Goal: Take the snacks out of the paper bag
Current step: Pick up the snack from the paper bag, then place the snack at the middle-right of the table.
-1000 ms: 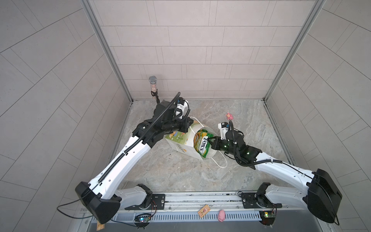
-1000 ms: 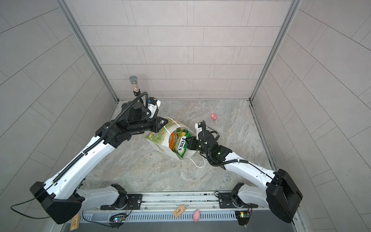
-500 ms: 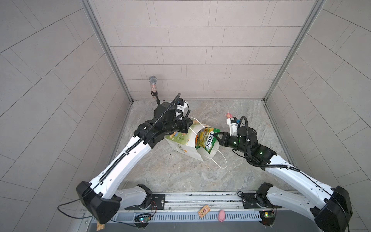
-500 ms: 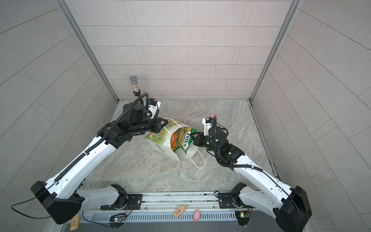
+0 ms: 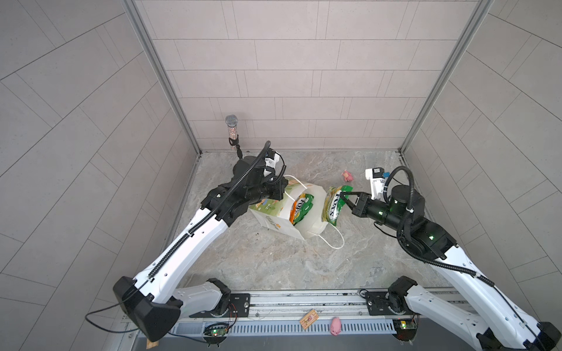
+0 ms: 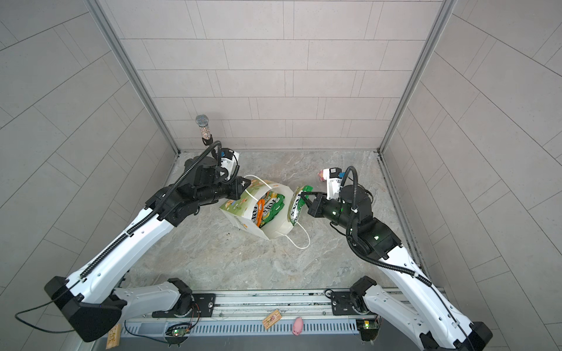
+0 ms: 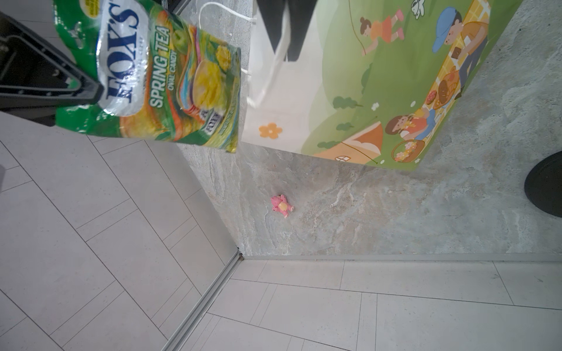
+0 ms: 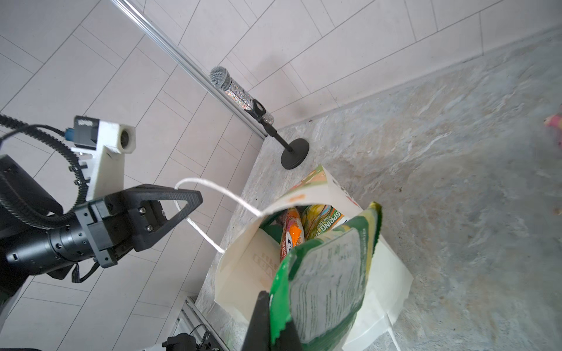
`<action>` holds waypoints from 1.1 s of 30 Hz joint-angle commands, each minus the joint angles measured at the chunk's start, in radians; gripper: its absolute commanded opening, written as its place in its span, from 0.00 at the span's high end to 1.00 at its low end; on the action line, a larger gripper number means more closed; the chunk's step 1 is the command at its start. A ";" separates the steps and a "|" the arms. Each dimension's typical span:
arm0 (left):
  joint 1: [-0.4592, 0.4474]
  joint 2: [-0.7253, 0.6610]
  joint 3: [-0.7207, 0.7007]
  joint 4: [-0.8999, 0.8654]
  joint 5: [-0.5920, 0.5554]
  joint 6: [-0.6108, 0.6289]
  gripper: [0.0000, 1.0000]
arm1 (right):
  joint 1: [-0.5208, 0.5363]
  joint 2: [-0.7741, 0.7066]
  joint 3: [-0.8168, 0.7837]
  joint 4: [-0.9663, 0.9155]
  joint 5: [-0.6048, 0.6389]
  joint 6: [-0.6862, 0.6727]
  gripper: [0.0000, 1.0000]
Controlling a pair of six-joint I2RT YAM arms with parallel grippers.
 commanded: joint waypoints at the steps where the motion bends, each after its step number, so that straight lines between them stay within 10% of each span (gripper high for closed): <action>1: 0.001 -0.016 -0.013 0.021 -0.010 -0.006 1.00 | -0.043 -0.012 0.072 -0.039 -0.011 -0.057 1.00; 18: 0.002 -0.029 -0.027 0.024 0.023 -0.012 1.00 | -0.367 0.237 0.124 0.011 -0.093 -0.155 1.00; 33: 0.002 -0.033 -0.033 0.028 0.025 -0.022 1.00 | -0.390 0.596 0.129 0.306 -0.298 -0.059 1.00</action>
